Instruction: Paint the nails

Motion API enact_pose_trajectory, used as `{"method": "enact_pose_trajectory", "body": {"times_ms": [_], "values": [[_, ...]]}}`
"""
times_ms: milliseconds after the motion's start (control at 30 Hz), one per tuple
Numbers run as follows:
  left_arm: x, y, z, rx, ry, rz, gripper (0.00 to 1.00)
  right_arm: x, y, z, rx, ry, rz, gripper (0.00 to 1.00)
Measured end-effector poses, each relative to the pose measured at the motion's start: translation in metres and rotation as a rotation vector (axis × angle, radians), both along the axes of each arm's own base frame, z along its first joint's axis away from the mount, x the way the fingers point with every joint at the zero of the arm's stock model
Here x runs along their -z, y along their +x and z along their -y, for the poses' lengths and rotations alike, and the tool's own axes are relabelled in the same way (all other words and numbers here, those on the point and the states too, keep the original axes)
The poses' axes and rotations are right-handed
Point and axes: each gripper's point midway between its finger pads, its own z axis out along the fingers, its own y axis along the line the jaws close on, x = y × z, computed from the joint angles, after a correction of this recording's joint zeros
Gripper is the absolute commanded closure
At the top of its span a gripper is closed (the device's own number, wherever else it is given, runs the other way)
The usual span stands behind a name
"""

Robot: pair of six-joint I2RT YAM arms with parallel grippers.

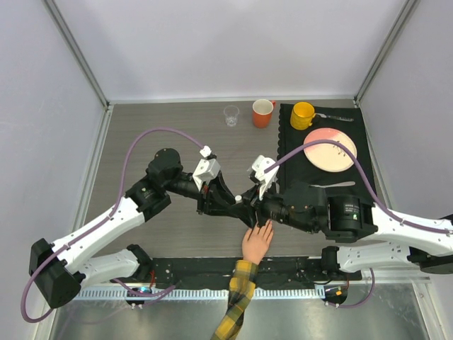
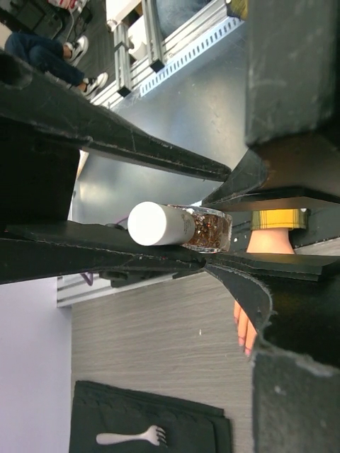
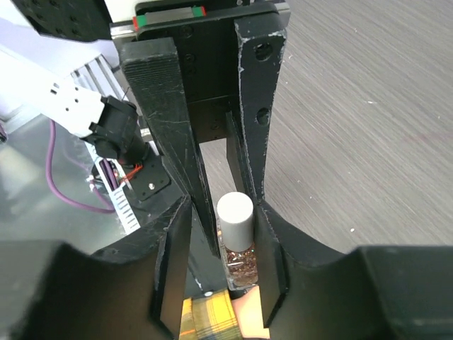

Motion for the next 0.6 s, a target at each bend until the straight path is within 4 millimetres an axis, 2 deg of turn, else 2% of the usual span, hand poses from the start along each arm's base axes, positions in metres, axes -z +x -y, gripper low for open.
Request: {"method": "enact_pose_trajectory", "body": {"times_ms": [233, 500, 600], "values": [[-0.0002, -0.0042, -0.0019, 0.026, 0.003, 0.003, 1.0, -0.0015, -0.0009, 0.0014, -0.014, -0.005, 0.017, 0.64], [-0.0017, -0.008, -0.0026, 0.047, 0.0, 0.008, 1.0, -0.0058, -0.0012, 0.0063, -0.026, 0.001, 0.033, 0.99], [-0.0007, -0.0087, -0.003, 0.049, 0.006, 0.002, 1.0, -0.0047, -0.0001, 0.0069, -0.025, -0.008, 0.04, 0.99]]}}
